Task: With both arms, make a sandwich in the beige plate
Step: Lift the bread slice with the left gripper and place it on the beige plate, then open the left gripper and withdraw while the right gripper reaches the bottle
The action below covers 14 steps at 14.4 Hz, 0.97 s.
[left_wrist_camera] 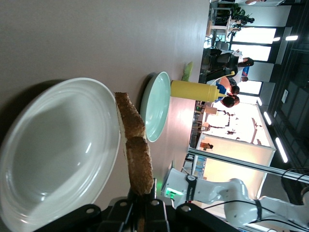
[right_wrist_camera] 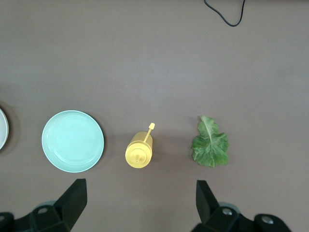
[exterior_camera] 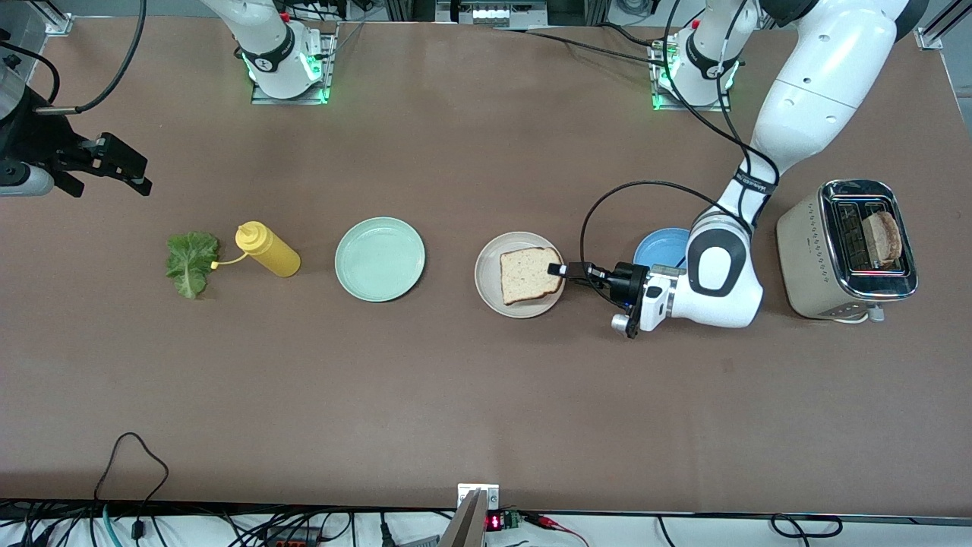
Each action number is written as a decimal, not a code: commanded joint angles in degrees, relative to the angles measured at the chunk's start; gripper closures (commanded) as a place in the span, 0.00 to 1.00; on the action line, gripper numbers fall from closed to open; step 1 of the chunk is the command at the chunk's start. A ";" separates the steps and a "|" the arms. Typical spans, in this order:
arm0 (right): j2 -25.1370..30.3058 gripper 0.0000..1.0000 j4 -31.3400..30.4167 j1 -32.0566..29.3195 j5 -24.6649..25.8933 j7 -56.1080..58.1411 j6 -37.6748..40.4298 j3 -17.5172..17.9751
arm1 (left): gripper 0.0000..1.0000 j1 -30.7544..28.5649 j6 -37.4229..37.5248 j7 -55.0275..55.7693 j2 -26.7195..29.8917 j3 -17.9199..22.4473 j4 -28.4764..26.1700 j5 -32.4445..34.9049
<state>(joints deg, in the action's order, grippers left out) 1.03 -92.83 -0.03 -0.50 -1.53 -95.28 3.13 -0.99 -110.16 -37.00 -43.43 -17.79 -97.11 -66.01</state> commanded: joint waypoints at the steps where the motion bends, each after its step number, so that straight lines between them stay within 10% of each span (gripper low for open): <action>1: -0.50 0.00 -0.16 -0.24 -0.47 0.83 0.62 -0.14 | 1.00 1.16 -3.04 -4.74 -0.07 0.04 -2.29 -1.85; 10: -3.40 0.00 -1.83 -1.81 -1.08 15.54 3.34 -0.14 | 0.98 2.92 -3.49 -9.76 -1.39 0.12 -3.61 -6.33; 12: -4.10 0.00 -2.53 -4.35 -4.23 24.26 3.70 -0.14 | 0.69 2.92 -3.49 -9.76 -2.27 0.04 -3.52 -6.42; 13: -4.19 0.00 -3.49 -6.37 -6.25 27.86 3.18 -0.14 | 0.02 2.92 -3.49 -9.76 -2.27 0.12 -3.52 -6.42; 14: -4.37 0.00 -4.46 -7.96 -8.53 31.90 2.56 -0.14 | 0.00 2.49 -3.31 -9.85 -1.92 0.12 -3.52 -6.16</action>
<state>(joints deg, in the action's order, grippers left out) -3.43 -95.55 -4.50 -5.18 22.89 -92.29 2.65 1.70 -113.27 -44.80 -45.41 -17.77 -100.55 -70.56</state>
